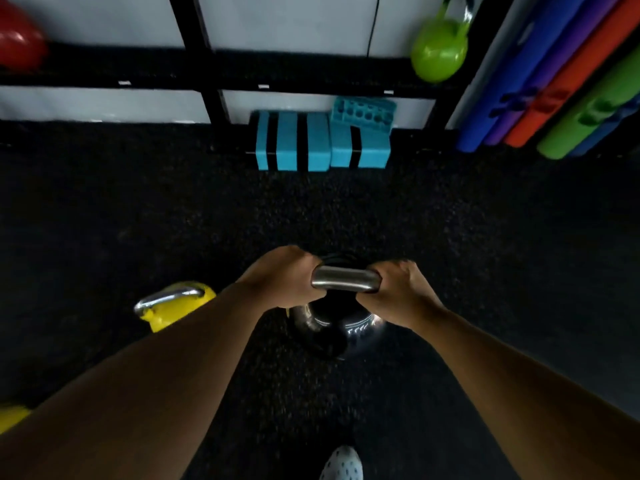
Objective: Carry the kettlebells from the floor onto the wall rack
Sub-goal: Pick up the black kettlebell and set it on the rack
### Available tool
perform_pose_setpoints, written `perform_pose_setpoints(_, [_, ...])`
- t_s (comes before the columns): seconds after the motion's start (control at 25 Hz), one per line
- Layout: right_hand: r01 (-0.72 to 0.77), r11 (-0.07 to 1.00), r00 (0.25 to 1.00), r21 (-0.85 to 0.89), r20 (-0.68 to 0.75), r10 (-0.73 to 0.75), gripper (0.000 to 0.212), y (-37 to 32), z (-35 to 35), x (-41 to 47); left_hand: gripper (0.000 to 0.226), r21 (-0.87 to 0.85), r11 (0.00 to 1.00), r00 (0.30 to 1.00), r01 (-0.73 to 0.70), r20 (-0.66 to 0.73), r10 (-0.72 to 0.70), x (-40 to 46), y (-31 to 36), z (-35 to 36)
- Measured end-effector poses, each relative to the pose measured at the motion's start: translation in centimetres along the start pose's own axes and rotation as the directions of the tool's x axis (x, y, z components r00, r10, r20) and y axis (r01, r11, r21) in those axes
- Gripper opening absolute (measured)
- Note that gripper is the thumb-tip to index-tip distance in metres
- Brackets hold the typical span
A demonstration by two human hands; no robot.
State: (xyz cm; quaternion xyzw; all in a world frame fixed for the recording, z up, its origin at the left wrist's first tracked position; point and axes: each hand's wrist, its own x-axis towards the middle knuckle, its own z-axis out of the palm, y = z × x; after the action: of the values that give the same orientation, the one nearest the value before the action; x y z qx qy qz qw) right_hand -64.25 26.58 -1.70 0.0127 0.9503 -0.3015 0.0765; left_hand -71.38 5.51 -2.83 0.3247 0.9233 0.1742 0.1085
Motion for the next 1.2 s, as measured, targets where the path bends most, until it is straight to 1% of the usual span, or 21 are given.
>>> perform_pose_setpoints(0.2, [0.106, 0.993, 0.993, -0.054, -0.047, -0.109, 0.023, -3.7, -5.0, 16.0, 0.008, -0.015, 0.999, 0.994, 0.052, -0.1, -0.053, 11.1, -8.1, -8.2])
perform_pose_setpoints(0.36, [0.222, 0.969, 0.97, -0.109, -0.078, -0.231, 0.031, -6.9, -7.9, 28.9, 0.01, 0.03, 1.0, 0.985, -0.002, -0.171, 0.007, 19.8, -15.3, -14.6])
perform_pose_setpoints(0.48, [0.272, 0.959, 0.953, -0.077, -0.112, -0.28, 0.033, -9.0, -9.5, 38.5, 0.01, 0.072, 0.997, 0.971, -0.023, -0.234, 0.039, 26.3, -20.9, -18.8])
perform_pose_setpoints(0.6, [0.342, 0.939, 0.926, -0.035, -0.159, -0.344, 0.036, -10.6, -10.5, 47.3, 0.007, 0.1, 0.995, 0.949, -0.008, -0.314, 0.039, 32.1, -26.0, -22.2])
perform_pose_setpoints(0.68, [0.365, 0.931, 0.915, -0.029, -0.171, -0.364, 0.031, -11.0, -10.7, 52.7, 0.017, 0.125, 0.992, 0.919, -0.015, -0.388, 0.063, 35.7, -29.0, -23.5])
perform_pose_setpoints(0.72, [0.353, 0.935, 0.92, -0.038, -0.169, -0.354, 0.023, -11.1, -10.9, 55.1, 0.023, 0.121, 0.993, 0.909, -0.008, -0.413, 0.058, 37.4, -30.3, -24.1])
perform_pose_setpoints(0.76, [0.344, 0.938, 0.922, -0.049, -0.174, -0.347, 0.016, -11.1, -11.2, 58.0, 0.025, 0.113, 0.994, 0.901, 0.009, -0.431, 0.041, 39.4, -31.7, -24.7])
perform_pose_setpoints(0.8, [0.342, 0.938, 0.92, -0.052, -0.183, -0.345, 0.014, -10.9, -11.2, 60.8, 0.023, 0.108, 0.993, 0.899, 0.043, -0.439, 0.008, 41.3, -33.1, -25.2])
perform_pose_setpoints(0.88, [0.356, 0.934, 0.915, -0.043, -0.187, -0.357, 0.015, -10.6, -11.3, 66.4, 0.025, 0.132, 0.984, 0.896, 0.122, -0.442, -0.052, 45.2, -35.9, -26.2])
perform_pose_setpoints(1.0, [0.372, 0.928, 0.913, -0.009, -0.176, -0.368, 0.015, -10.4, -12.1, 73.6, 0.039, 0.126, 0.973, 0.897, 0.193, -0.424, -0.122, 50.7, -39.3, -27.7])
perform_pose_setpoints(1.12, [0.356, 0.934, 0.924, -0.036, -0.136, -0.358, 0.023, -10.2, -13.0, 79.7, 0.051, 0.151, 0.966, 0.887, 0.209, -0.446, -0.123, 55.6, -42.4, -28.9])
perform_pose_setpoints(1.2, [0.362, 0.93, 0.918, -0.06, -0.151, -0.367, 0.027, -10.2, -13.4, 83.6, 0.056, 0.165, 0.968, 0.881, 0.189, -0.463, -0.093, 59.1, -44.6, -29.8])
